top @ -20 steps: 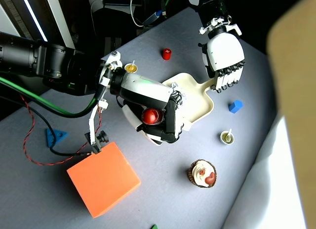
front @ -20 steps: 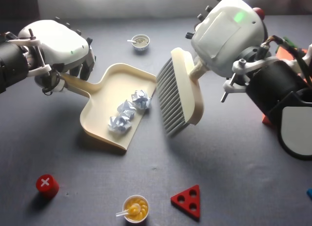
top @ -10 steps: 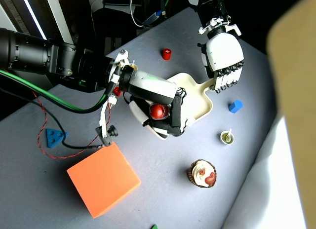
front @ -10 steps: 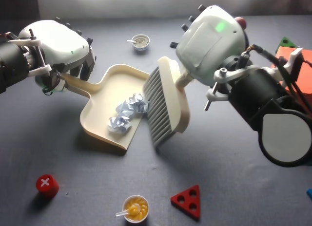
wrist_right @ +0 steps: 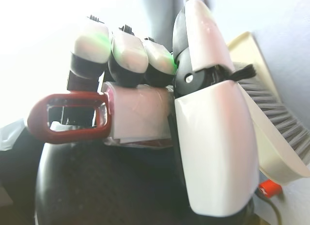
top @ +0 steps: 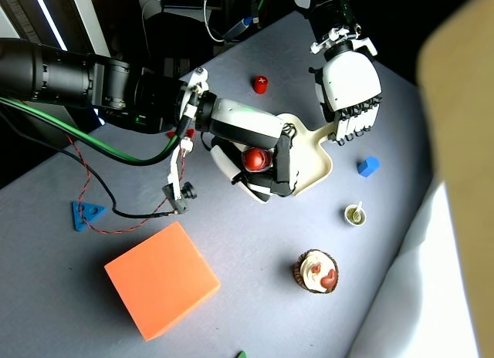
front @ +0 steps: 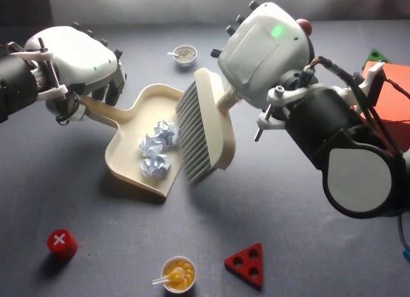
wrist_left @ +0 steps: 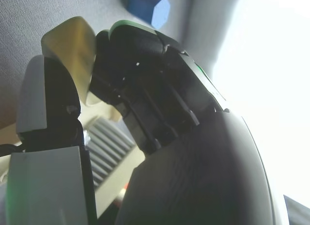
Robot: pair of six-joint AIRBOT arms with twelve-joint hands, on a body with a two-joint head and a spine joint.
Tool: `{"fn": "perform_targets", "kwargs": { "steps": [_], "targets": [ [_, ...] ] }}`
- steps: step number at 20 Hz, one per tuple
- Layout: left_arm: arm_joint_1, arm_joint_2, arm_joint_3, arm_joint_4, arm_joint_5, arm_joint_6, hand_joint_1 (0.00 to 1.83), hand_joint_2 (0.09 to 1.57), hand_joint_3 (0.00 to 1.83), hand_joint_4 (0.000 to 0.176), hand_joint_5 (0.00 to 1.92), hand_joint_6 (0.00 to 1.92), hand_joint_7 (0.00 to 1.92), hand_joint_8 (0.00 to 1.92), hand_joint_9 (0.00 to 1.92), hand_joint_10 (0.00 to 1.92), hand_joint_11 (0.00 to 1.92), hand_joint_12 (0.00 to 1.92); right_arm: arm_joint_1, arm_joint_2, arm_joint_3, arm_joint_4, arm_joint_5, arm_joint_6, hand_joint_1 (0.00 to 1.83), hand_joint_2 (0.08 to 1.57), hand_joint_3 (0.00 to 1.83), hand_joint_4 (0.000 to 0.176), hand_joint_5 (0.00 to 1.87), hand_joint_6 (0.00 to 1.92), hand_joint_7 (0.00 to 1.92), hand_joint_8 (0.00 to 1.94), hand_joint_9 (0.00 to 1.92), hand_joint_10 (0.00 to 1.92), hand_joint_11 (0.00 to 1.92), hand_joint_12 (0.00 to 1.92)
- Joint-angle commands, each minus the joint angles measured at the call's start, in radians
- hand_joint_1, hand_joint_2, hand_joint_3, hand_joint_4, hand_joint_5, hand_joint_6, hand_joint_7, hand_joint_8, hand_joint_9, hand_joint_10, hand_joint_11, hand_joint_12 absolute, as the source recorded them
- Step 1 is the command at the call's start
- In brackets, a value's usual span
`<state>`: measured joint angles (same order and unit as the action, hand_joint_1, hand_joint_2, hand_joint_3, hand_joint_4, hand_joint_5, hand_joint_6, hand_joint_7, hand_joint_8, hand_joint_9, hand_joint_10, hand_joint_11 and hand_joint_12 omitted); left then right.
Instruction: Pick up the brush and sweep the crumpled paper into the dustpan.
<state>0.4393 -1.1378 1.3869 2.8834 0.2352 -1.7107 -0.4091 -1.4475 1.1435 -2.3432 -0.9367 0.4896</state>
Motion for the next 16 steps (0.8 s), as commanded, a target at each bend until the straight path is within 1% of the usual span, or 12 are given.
{"fn": "perform_targets", "kwargs": {
  "steps": [1,3,4,7,9,10,11,12,13,14,16],
  "targets": [
    [-0.012,0.008,0.005,0.027,0.109,0.002,1.50,1.06,0.00,0.000,1.00,0.81,1.14,0.53,1.09,0.85,0.84,1.51,0.021,0.005,0.003,-0.076,-0.111,-0.010,1.49,1.17,0.00,0.047,1.13,1.92,1.29,1.94,1.31,1.92,1.26,1.92],
    [-0.013,0.008,0.006,0.027,0.110,0.003,1.50,1.06,0.00,0.000,1.01,0.80,1.13,0.55,1.08,0.85,0.85,1.50,0.028,0.014,-0.005,-0.076,-0.114,-0.004,1.52,1.17,0.00,0.047,1.13,1.92,1.29,1.94,1.31,1.92,1.28,1.92],
    [-0.013,0.008,0.005,0.027,0.110,0.004,1.50,1.06,0.00,0.000,1.01,0.82,1.11,0.58,1.07,0.85,0.85,1.50,0.031,0.024,-0.011,-0.076,-0.121,0.001,1.52,1.17,0.00,0.047,1.13,1.92,1.29,1.94,1.33,1.92,1.29,1.92],
    [-0.016,0.008,0.006,0.027,0.110,0.006,1.50,1.06,0.00,0.000,1.02,0.79,1.12,0.59,1.06,0.87,0.84,1.52,0.045,0.064,-0.031,-0.076,-0.143,0.051,1.51,1.17,0.00,0.046,1.13,1.92,1.30,1.94,1.33,1.92,1.29,1.92],
    [-0.018,0.007,0.006,0.027,0.110,0.009,1.50,1.06,0.00,0.000,1.03,0.77,1.12,0.60,1.05,0.87,0.84,1.52,0.045,0.083,-0.040,-0.078,-0.142,0.052,1.51,1.17,0.00,0.045,1.14,1.92,1.31,1.94,1.34,1.92,1.30,1.92],
    [-0.019,0.007,0.006,0.027,0.110,0.010,1.49,1.07,0.00,0.000,1.01,0.81,1.11,0.61,1.05,0.88,0.83,1.53,0.045,0.086,-0.043,-0.089,-0.134,0.047,1.50,1.17,0.00,0.045,1.14,1.92,1.31,1.94,1.33,1.92,1.30,1.92],
    [-0.019,0.007,0.006,0.027,0.110,0.010,1.50,1.06,0.00,0.000,1.02,0.80,1.12,0.57,1.08,0.84,0.84,1.51,0.045,0.089,-0.047,-0.096,-0.125,0.044,1.50,1.17,0.00,0.045,1.13,1.92,1.32,1.94,1.34,1.92,1.31,1.92],
    [-0.019,0.007,0.005,0.027,0.110,0.010,1.41,1.05,0.00,0.000,1.03,0.85,1.15,0.55,1.08,0.95,0.87,1.00,0.042,0.092,-0.049,-0.096,-0.120,0.035,1.51,1.16,0.00,0.044,1.15,1.92,1.34,1.94,1.36,1.92,1.32,1.92],
    [-0.019,0.007,0.005,0.027,0.110,0.010,1.48,1.05,0.00,0.000,1.04,0.80,1.16,0.47,1.08,0.87,0.86,1.40,0.032,0.092,-0.050,-0.096,-0.120,0.029,1.51,1.17,0.00,0.043,1.16,1.92,1.34,1.94,1.36,1.92,1.33,1.92],
    [-0.019,0.007,0.005,0.027,0.110,0.010,1.49,1.06,0.00,0.000,1.03,0.82,1.14,0.49,1.05,0.89,0.85,1.50,0.025,0.092,-0.050,-0.096,-0.120,0.025,1.52,1.17,0.00,0.041,1.16,1.92,1.33,1.94,1.35,1.92,1.33,1.92],
    [-0.019,0.007,0.005,0.027,0.110,0.009,1.49,1.06,0.00,0.000,1.01,0.85,1.13,0.50,1.06,0.88,0.83,1.52,0.004,0.092,-0.050,-0.099,-0.121,0.021,1.52,1.16,0.00,0.037,1.15,1.92,1.31,1.94,1.34,1.92,1.31,1.92]
  ]
}}
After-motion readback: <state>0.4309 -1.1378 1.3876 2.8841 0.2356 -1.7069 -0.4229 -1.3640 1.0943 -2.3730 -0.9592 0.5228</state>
